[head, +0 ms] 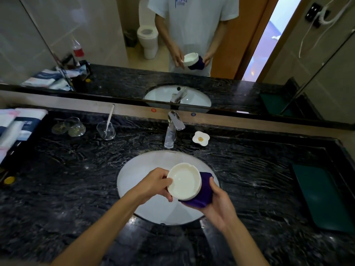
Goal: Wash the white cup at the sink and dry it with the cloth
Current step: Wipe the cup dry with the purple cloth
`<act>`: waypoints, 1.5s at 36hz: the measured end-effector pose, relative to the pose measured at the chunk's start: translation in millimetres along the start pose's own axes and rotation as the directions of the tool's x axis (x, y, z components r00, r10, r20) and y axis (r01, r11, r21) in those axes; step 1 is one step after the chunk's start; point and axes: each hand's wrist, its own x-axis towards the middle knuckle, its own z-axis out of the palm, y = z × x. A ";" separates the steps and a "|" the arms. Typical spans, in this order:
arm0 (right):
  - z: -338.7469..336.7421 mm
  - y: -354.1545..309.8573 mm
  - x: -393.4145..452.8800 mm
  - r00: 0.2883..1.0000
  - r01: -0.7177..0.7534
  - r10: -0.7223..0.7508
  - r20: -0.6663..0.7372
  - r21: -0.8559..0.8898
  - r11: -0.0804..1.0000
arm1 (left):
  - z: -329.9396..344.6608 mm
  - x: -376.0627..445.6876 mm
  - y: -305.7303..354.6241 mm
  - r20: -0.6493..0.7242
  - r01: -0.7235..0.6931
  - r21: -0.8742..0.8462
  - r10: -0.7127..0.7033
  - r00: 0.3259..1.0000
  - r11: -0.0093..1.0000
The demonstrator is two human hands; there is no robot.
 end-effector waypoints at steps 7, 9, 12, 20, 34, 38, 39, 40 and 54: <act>17.2 2.3 0.8 0.999 0.032 -0.032 -0.035 0.008 0.999 | 3.9 -0.9 2.9 0.035 -0.023 -0.061 0.026 0.999 0.998; 23.8 14.5 4.2 1.000 -0.001 0.002 -0.021 0.044 0.999 | 8.8 0.9 2.3 0.029 -0.021 -0.069 0.023 0.999 0.997; 24.3 28.2 6.0 0.999 -0.021 0.023 -0.026 0.066 0.998 | 11.0 2.3 -1.5 -0.001 0.010 -0.108 -0.011 1.000 0.994; 2.9 23.4 -4.0 0.993 0.047 -0.051 -0.106 -0.039 0.998 | -5.5 -4.5 -20.8 -0.004 0.074 -0.296 -0.078 0.997 0.952; -55.1 -29.2 -31.8 0.970 0.056 -0.033 -0.240 0.091 0.994 | -2.1 -4.5 -42.7 -0.076 0.075 -0.569 -0.144 0.987 0.819; -99.2 -51.4 -34.3 0.944 0.061 -0.031 -0.329 0.082 0.995 | 11.0 1.2 -50.2 -0.097 0.072 -0.583 -0.158 0.983 0.809; -111.0 -58.4 -35.1 0.933 0.060 -0.034 -0.358 0.062 0.996 | 15.0 2.4 -51.1 -0.097 0.076 -0.586 -0.163 0.982 0.807; -124.2 -66.0 -35.6 0.918 0.064 -0.044 -0.395 0.038 0.997 | 19.3 3.4 -51.6 -0.095 0.081 -0.589 -0.168 0.981 0.804; -298.0 -179.2 0.8 0.790 -0.070 -0.213 -0.575 -0.430 0.900 | 71.4 8.5 -44.7 -0.169 0.073 -0.661 -0.243 0.955 0.747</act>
